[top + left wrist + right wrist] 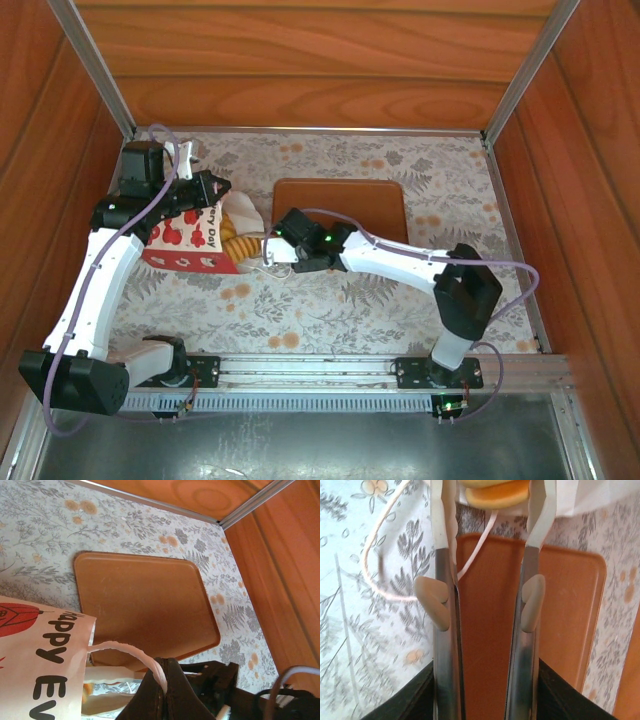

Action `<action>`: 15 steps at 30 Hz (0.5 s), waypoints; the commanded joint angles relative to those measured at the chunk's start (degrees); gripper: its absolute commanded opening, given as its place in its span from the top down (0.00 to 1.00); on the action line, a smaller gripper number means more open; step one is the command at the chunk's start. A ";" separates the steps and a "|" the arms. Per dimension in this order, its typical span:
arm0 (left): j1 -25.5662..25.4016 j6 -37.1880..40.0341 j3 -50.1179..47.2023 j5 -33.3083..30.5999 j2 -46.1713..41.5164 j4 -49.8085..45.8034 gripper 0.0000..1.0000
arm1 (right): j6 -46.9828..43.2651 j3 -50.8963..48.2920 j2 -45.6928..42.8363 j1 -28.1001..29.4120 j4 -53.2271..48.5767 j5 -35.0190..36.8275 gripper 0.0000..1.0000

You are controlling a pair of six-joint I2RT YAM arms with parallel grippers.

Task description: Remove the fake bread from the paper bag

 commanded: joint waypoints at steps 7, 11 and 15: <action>-0.31 -0.35 1.28 1.53 1.11 1.76 1.00 | 20.35 4.71 -7.29 0.31 -18.79 2.30 0.54; -0.25 -1.64 1.07 0.64 1.22 2.39 1.00 | 28.78 3.41 -10.36 0.13 -25.56 1.45 0.54; -0.28 -2.62 0.47 -0.67 1.47 3.53 1.00 | 35.47 -0.74 -15.71 -1.08 -28.04 1.11 0.53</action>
